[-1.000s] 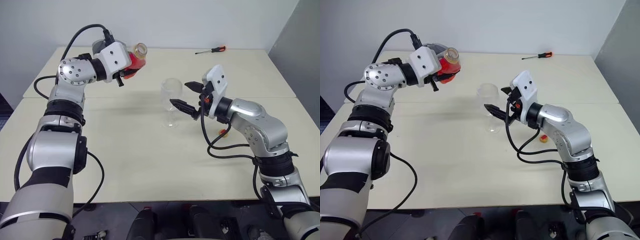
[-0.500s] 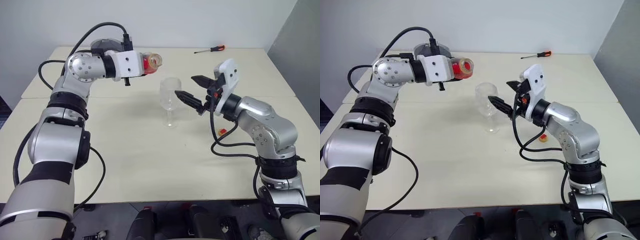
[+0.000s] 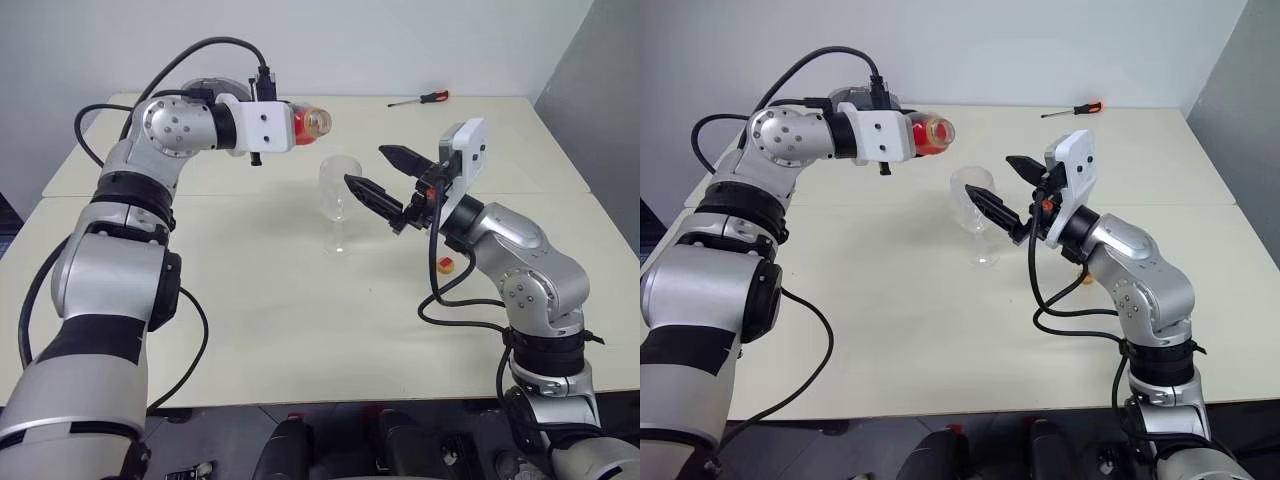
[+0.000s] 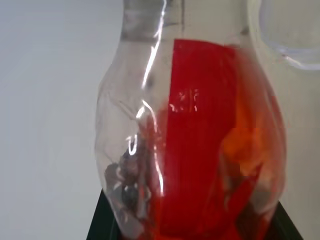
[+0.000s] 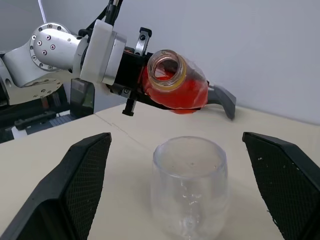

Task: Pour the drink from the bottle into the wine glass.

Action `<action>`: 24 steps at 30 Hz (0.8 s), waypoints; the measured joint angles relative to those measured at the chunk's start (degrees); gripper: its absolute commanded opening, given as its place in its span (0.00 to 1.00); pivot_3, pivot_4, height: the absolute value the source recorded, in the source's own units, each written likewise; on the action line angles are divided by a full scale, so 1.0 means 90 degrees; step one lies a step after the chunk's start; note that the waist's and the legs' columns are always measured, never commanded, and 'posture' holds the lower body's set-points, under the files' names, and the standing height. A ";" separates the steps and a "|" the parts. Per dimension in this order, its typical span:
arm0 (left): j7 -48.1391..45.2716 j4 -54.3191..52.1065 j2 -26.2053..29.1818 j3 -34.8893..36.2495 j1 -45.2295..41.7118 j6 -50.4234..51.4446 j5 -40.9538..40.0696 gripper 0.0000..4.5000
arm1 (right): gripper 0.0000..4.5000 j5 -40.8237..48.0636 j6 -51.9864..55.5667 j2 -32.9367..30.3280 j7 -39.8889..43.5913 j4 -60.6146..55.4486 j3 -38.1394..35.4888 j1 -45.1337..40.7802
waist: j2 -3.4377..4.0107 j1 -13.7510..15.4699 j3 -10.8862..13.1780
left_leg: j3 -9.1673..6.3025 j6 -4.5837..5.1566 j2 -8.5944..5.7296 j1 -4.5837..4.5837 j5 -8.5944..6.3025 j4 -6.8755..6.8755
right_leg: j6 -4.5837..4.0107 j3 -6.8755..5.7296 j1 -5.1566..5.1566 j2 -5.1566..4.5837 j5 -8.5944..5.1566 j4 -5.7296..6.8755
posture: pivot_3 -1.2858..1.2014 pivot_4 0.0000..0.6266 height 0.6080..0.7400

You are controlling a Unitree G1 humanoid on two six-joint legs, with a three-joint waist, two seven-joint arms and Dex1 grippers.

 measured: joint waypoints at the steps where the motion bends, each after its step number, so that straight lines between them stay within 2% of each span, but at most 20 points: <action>1: 0.0006 0.0000 -0.0001 -0.0018 -0.0014 -0.0017 0.0046 0.26 | 1.00 -0.0010 -0.0051 0.0037 -0.0014 0.0016 0.0003 0.0003 | 0.0000 -0.0001 0.0000 | 0.0001 0.0000 0.0000 0.0001 0.0000 0.0000 | 0.0000 0.0000 0.0000 0.0000 0.0000 0.0001 | 0.52 0.24 1.00; 12: 0.0334 0.0166 -0.0014 -0.0366 -0.0077 -0.0104 0.0508 0.26 | 1.00 -0.0231 -0.0444 0.0230 -0.0107 0.0285 0.0065 0.0015 | 0.0000 -0.0034 0.0000 | 0.0007 0.0000 0.0000 0.0002 0.0000 0.0001 | 0.0000 0.0000 -0.0007 0.0000 0.0000 0.0011 | 0.52 0.24 1.00; 24: 0.1301 0.0235 -0.0016 -0.0913 -0.0370 -0.0314 0.1298 0.26 | 1.00 -0.0249 -0.0467 0.0236 -0.0143 0.0368 0.0114 -0.0062 | 0.0000 -0.0037 0.0000 | 0.0013 0.0000 -0.0001 0.0002 0.0000 0.0002 | 0.0000 0.0002 -0.0012 0.0000 0.0000 0.0021 | 0.52 0.24 1.00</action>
